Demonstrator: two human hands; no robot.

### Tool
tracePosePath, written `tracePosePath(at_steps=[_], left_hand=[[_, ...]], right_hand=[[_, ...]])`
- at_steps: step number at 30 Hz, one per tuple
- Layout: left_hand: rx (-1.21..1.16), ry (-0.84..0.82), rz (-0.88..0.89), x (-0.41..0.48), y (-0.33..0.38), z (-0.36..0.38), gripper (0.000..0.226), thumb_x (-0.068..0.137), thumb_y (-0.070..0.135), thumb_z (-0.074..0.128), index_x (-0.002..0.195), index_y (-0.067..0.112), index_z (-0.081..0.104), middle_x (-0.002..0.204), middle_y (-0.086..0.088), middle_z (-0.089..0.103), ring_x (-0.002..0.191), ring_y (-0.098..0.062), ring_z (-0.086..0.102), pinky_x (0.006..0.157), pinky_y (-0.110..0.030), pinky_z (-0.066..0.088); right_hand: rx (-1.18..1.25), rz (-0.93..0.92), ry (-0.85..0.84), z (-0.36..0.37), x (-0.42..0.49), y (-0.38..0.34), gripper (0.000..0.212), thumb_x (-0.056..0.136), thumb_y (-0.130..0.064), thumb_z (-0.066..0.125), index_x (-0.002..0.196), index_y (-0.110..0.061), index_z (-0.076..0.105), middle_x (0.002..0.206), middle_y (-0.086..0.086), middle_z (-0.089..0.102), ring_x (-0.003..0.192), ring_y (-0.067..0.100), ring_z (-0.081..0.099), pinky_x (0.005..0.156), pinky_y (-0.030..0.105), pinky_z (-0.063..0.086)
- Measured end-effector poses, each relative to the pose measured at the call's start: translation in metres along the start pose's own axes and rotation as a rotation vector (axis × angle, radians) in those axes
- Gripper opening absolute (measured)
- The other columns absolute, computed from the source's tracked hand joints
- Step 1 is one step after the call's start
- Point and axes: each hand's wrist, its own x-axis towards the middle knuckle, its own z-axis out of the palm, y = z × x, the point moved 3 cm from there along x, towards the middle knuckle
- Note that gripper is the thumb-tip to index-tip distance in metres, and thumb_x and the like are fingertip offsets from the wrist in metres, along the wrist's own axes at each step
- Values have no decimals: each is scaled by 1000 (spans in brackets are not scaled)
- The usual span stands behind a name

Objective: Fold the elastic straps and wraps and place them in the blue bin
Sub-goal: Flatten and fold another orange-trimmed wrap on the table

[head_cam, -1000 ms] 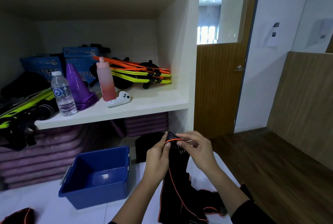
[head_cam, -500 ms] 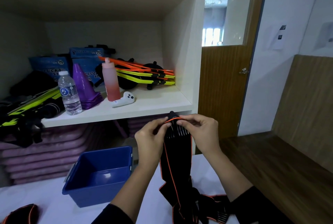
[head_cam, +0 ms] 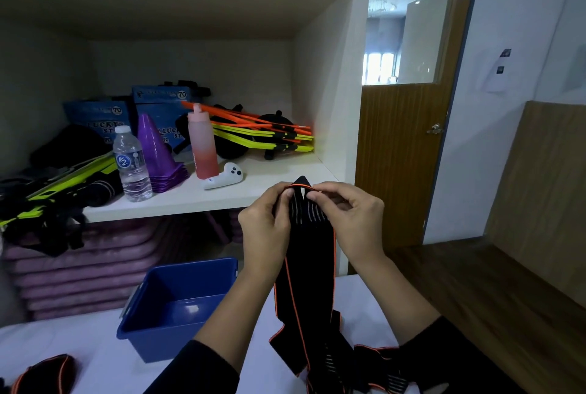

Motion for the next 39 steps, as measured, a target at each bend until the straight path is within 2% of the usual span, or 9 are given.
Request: tracePosePath(at_steps=[4, 7, 10, 12, 15, 21, 24, 33, 39], left_hand=[[2, 27, -67, 1, -3, -2, 15, 89, 13, 59, 98, 11, 71, 82, 12, 67, 76, 15, 59, 70, -1, 42], [-35, -30, -118, 1, -1, 0, 17, 87, 18, 63, 102, 15, 71, 89, 7, 71, 84, 8, 62, 73, -2, 44], [-76, -103, -209, -4, -3, -1, 33, 78, 31, 71, 111, 27, 65, 81, 9, 69, 73, 5, 60, 67, -6, 45], [-97, -120, -273, -11, -9, -3, 43, 70, 33, 78, 110, 30, 62, 75, 8, 67, 70, -1, 60, 67, -12, 49], [-122, -133, -338, -18, -17, -3, 36, 68, 22, 81, 101, 23, 65, 79, 6, 70, 76, -8, 65, 73, -28, 55], [-245, -128, -405, -16, -21, 4, 19, 76, 9, 73, 92, 18, 71, 84, 8, 72, 81, -7, 69, 79, -29, 55], [-281, -113, -424, -15, -26, 5, 20, 76, 7, 73, 92, 16, 69, 84, 4, 73, 81, -10, 70, 80, -33, 56], [-148, -99, -442, -35, -34, -1, 41, 73, 18, 77, 107, 31, 58, 77, 14, 69, 75, 4, 64, 64, -5, 46], [-94, -159, -386, -44, -31, 10, 34, 88, 12, 58, 118, 27, 62, 94, 21, 67, 90, 13, 61, 81, -10, 49]], right_hand=[[47, 84, -114, 4, -1, 2, 28, 78, -16, 72, 105, -13, 70, 90, -8, 70, 83, -1, 67, 72, 10, 52], [46, 97, -46, 2, 0, 1, 20, 78, -11, 72, 99, -12, 73, 85, -13, 69, 81, -4, 66, 72, 9, 51], [18, 114, 51, 1, 9, -1, 17, 78, -12, 73, 95, -12, 74, 80, -12, 68, 76, -5, 66, 69, 8, 51], [-3, 109, 83, 1, 15, -3, 16, 78, -13, 73, 94, -12, 74, 79, -12, 67, 75, -5, 65, 68, 7, 50], [-9, 126, 93, 2, 17, -4, 15, 79, -14, 73, 93, -12, 74, 80, -7, 70, 76, -3, 65, 66, 6, 50], [212, 282, -276, 2, 5, 10, 42, 83, -15, 68, 123, -22, 57, 113, -13, 63, 105, -8, 58, 85, 9, 47], [318, 343, -327, -1, -16, 27, 51, 85, -7, 64, 131, -24, 51, 124, 0, 61, 114, 6, 58, 93, 21, 50], [322, 400, -114, 8, -25, 39, 50, 79, -1, 69, 126, -16, 58, 107, 3, 69, 99, 7, 67, 85, 17, 52], [342, 404, -90, 18, -31, 35, 43, 84, -3, 64, 124, -20, 55, 111, -8, 66, 104, -1, 62, 86, 12, 48]])
